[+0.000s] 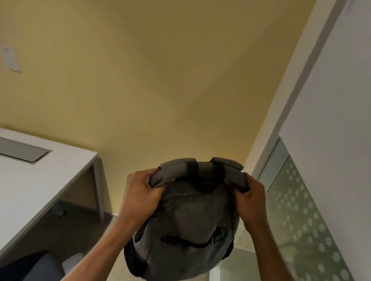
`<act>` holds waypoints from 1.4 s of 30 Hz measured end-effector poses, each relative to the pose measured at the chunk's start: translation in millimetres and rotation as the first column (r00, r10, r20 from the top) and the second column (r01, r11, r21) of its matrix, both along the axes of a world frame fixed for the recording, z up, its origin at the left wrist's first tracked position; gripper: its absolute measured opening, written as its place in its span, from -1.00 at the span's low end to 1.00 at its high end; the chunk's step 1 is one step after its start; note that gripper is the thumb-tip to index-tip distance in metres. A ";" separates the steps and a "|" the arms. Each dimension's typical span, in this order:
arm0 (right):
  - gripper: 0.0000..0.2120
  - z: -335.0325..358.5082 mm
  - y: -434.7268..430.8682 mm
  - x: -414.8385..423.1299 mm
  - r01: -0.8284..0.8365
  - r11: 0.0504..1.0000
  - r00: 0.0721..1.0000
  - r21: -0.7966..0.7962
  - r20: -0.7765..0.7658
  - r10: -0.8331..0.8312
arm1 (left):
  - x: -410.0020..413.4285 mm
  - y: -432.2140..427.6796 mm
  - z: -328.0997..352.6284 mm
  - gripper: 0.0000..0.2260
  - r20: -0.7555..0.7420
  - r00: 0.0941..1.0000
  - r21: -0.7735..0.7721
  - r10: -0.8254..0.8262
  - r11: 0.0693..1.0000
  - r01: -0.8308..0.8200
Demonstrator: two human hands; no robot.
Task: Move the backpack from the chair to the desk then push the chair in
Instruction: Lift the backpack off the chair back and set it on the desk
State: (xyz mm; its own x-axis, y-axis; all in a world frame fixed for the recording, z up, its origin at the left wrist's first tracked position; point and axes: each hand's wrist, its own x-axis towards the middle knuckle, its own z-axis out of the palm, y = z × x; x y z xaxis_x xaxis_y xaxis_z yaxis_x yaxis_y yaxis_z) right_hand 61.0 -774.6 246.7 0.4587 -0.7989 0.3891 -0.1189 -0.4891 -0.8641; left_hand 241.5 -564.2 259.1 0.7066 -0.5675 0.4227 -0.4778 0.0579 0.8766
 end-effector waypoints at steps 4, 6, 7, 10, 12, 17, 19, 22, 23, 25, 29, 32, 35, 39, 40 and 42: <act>-0.81 16.0 -28.8 80.7 -0.094 0.995 0.996 -0.019 0.008 0.094 | 59.9 -12.6 14.4 -0.82 0.008 0.994 -0.034 0.106 0.994 -0.105; -0.85 23.6 -34.6 116.3 -0.130 0.991 0.991 -0.034 0.012 0.130 | 85.7 -13.7 24.5 -0.79 0.030 0.988 -0.057 0.149 0.987 -0.147; -0.88 26.5 -38.0 138.8 -0.152 0.988 0.988 -0.037 0.013 0.153 | 100.3 -13.8 29.1 -0.80 0.032 0.982 -0.071 0.184 0.981 -0.181; -0.97 33.0 -40.5 207.3 -0.208 0.975 0.978 -0.076 0.015 0.210 | 153.9 -10.3 35.4 -0.82 0.035 0.961 -0.070 0.276 0.960 -0.273; -0.97 35.3 -40.0 254.4 -0.252 0.967 0.967 -0.041 0.027 0.253 | 193.8 -7.8 34.1 -0.76 0.038 0.938 -0.071 0.345 0.937 -0.342; -0.97 20.6 -30.4 371.4 -0.362 0.932 0.931 0.015 0.053 0.361 | 287.1 8.7 26.1 -0.69 0.116 0.888 -0.098 0.445 0.895 -0.436; -0.93 10.0 -26.3 408.7 -0.383 0.924 0.923 0.025 0.049 0.381 | 317.5 17.8 20.1 -0.72 0.129 0.873 -0.087 0.471 0.882 -0.463; -0.92 0.3 -11.4 493.6 -0.440 0.897 0.898 0.049 0.005 0.440 | 389.6 32.8 13.6 -0.79 0.122 0.827 -0.035 0.549 0.835 -0.550; -0.91 -3.1 -6.0 519.0 -0.454 0.889 0.891 0.056 0.002 0.454 | 412.2 38.1 11.8 -0.83 0.115 0.821 -0.011 0.559 0.828 -0.561; -0.87 -9.3 4.0 565.1 -0.469 0.880 0.882 0.071 0.002 0.470 | 453.9 47.5 8.7 -0.84 0.111 0.809 0.034 0.577 0.812 -0.583; -0.72 -23.6 23.2 634.3 -0.482 0.864 0.873 0.144 0.000 0.487 | 527.9 60.7 4.2 -0.81 0.114 0.789 0.107 0.604 0.782 -0.614; -0.74 -35.4 33.7 685.2 -0.475 0.860 0.876 0.184 0.007 0.482 | 585.8 64.1 4.2 -0.85 0.141 0.773 0.124 0.619 0.764 -0.634; -0.71 -44.0 45.8 728.8 -0.465 0.858 0.879 0.219 -0.004 0.477 | 640.6 66.7 4.3 -0.85 0.157 0.759 0.163 0.632 0.742 -0.651; -0.67 -49.0 56.7 768.6 -0.451 0.858 0.880 0.246 -0.041 0.474 | 690.9 64.9 4.2 -0.82 0.178 0.759 0.229 0.626 0.724 -0.651; -0.65 -51.5 56.1 782.5 -0.444 0.861 0.880 0.246 -0.060 0.471 | 707.2 61.7 3.7 -0.82 0.183 0.761 0.253 0.622 0.718 -0.648; -0.60 -55.5 56.6 797.1 -0.433 0.867 0.880 0.246 -0.095 0.466 | 727.1 57.8 -0.1 -0.87 0.175 0.778 0.302 0.604 0.719 -0.626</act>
